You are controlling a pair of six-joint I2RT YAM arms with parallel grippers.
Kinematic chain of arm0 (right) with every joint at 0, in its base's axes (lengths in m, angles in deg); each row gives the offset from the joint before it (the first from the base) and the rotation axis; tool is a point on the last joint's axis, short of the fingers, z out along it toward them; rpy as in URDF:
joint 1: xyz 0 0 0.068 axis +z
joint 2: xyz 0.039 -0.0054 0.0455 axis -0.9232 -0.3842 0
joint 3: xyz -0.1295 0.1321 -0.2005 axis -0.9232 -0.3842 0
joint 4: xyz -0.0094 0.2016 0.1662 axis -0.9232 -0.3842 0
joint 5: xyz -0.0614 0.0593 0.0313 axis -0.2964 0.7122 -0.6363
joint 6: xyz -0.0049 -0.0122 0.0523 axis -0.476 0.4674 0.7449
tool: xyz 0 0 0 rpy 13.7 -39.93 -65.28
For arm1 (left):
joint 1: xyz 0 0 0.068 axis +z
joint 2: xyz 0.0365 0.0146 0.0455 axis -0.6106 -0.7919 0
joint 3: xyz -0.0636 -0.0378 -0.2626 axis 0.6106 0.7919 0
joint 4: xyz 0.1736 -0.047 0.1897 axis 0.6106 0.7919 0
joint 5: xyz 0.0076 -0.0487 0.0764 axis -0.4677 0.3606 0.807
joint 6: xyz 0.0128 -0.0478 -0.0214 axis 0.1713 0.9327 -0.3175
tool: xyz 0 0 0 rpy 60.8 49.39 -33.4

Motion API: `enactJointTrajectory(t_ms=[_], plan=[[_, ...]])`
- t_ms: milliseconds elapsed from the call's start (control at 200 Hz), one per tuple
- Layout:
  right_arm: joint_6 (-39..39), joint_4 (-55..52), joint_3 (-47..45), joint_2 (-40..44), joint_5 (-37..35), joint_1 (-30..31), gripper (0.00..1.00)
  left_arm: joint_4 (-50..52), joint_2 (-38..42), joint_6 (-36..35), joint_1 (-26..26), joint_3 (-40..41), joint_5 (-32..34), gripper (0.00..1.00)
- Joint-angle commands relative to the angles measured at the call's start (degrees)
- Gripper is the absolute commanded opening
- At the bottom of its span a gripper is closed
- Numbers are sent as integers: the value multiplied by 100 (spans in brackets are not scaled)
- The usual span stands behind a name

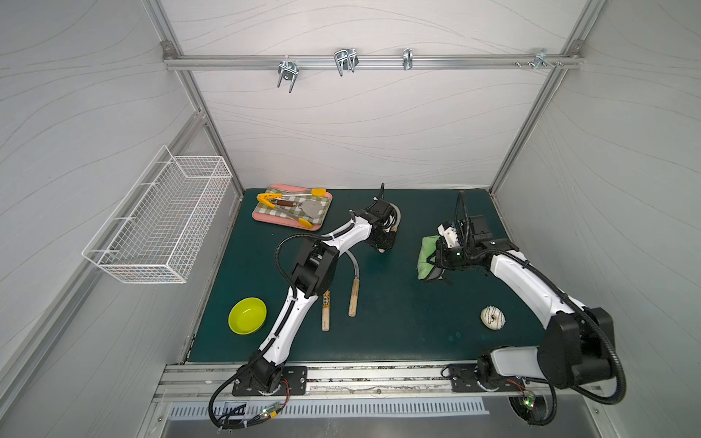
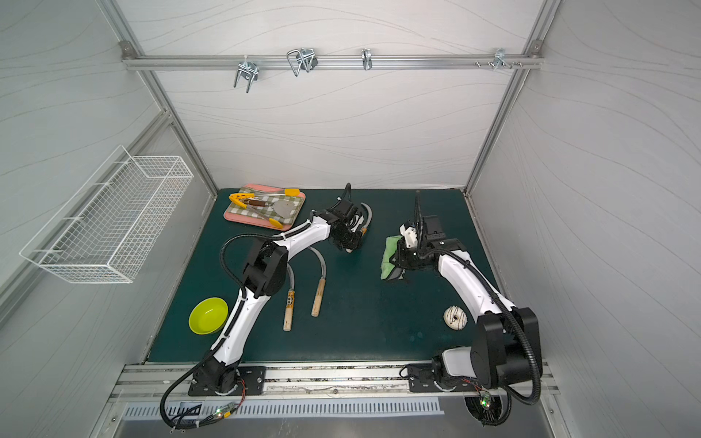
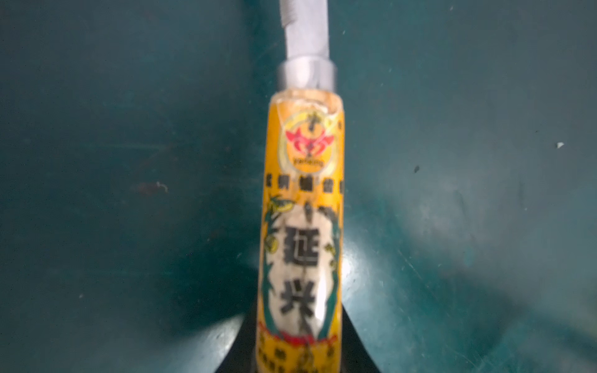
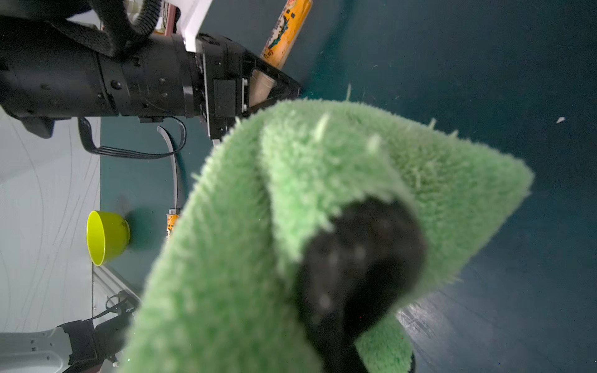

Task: Wipe small sickles with rags
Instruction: Place the small sickle at the center of the board, then pick up the small sickle from the center of the board.

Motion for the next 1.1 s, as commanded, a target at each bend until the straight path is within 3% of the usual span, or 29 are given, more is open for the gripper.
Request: enactJointTrajectory(t_ms=[0,225,520,810,1096], plan=[[-116,43,-51,26,87,-21,13,158,-135,-177,-18,-265,145,18],[-126,-9,-59,77,73,-28,15,121,-74,-228,-4,-234,87,33],[-143,-24,-99,121,68,-29,15,117,529,-257,4,134,247,36],[-188,-74,-113,177,32,-36,16,-889,2932,130,-302,2916,960,38],[-230,-133,-121,169,-42,-26,16,-538,4727,1220,-1002,5106,1794,39]])
